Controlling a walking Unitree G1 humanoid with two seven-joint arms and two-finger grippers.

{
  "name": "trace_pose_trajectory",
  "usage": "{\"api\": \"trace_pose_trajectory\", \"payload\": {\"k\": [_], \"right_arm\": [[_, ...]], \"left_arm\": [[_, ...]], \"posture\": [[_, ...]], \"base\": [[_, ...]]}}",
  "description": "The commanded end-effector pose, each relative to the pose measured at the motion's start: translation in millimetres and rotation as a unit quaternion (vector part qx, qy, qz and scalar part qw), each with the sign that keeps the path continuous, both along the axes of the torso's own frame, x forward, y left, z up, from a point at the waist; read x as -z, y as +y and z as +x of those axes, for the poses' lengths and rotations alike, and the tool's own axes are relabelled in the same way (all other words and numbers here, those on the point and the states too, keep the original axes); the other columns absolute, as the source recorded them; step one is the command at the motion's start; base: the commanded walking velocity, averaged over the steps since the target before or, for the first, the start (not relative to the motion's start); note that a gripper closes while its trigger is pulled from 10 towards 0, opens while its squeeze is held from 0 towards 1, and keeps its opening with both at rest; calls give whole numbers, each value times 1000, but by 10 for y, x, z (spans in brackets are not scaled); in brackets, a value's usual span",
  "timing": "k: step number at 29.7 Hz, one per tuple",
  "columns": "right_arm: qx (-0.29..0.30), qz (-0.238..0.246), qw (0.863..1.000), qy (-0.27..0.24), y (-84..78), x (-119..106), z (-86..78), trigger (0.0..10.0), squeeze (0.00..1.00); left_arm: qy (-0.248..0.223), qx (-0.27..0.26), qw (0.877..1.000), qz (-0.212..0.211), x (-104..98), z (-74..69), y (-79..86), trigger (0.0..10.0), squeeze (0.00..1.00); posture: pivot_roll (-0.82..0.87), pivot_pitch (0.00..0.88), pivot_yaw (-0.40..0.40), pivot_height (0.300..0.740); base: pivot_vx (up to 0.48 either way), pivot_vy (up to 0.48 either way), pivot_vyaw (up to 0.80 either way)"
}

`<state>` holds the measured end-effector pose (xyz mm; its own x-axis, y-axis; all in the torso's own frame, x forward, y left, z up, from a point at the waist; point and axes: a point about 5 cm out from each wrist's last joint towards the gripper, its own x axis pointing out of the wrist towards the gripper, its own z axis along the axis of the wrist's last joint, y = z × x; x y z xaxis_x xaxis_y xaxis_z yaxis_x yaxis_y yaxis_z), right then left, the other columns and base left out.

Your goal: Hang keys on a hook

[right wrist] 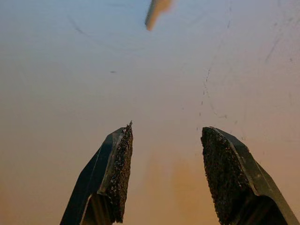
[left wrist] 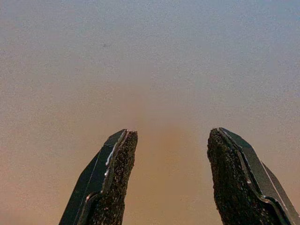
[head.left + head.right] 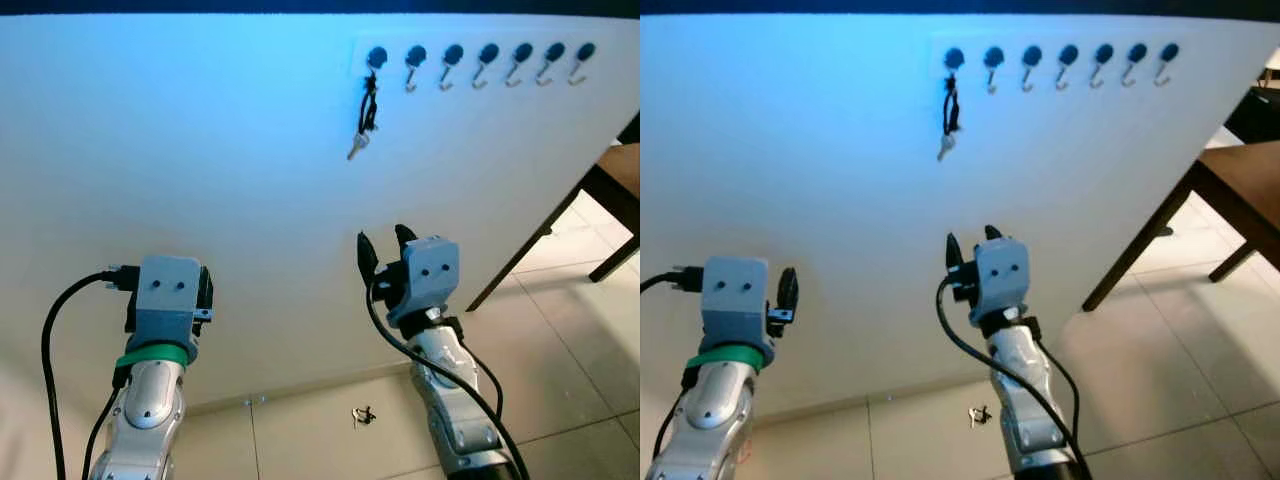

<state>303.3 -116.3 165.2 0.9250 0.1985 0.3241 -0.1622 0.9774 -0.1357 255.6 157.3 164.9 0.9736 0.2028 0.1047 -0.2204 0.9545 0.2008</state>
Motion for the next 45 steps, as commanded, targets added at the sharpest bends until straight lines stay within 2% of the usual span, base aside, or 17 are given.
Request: {"api": "trace_pose_trajectory", "payload": {"k": [1,16,22,24,27,31,36,40,45], "right_arm": [[3,0,1000,0,-11,10,-3,10000,0],[2,2,1000,0,6,6,19,10000,0],[1,8,1000,1,6,0,31,10000,0],[-5,7,1000,-10,35,-65,44,10000,0],[-6,7,1000,-13,41,-81,46,10000,0],[-15,22,999,-40,102,-285,94,10000,0],[-18,24,999,-45,117,-311,110,10000,0],[-19,20,999,-38,117,-260,113,10000,0],[-18,18,999,-26,123,-186,98,10000,0]], "left_arm": [[6,0,1000,3,37,-16,3,10000,0],[4,5,1000,3,36,-5,-1,10000,0],[12,18,1000,-17,45,3,-33,10000,0],[29,45,997,-49,45,17,-116,10000,0],[32,48,997,-53,43,19,-129,10000,0],[19,92,992,-79,-103,53,-242,10000,0],[0,101,993,-65,-168,69,-267,10000,0],[5,103,993,-59,-132,65,-251,10000,0],[18,107,991,-73,-88,44,-240,10000,0]], "posture": [[-94,33,35,740],[-95,29,39,740],[-93,26,41,740],[-90,23,42,740],[-90,23,42,740],[-89,13,46,740],[-88,10,46,740],[-85,9,46,740],[-84,11,50,740]], "base": [[-390,0,0],[-397,0,-30],[-57,0,-800],[0,0,-800],[0,0,-800],[0,0,-800],[0,0,-800],[0,0,-800],[0,0,-800]]}}
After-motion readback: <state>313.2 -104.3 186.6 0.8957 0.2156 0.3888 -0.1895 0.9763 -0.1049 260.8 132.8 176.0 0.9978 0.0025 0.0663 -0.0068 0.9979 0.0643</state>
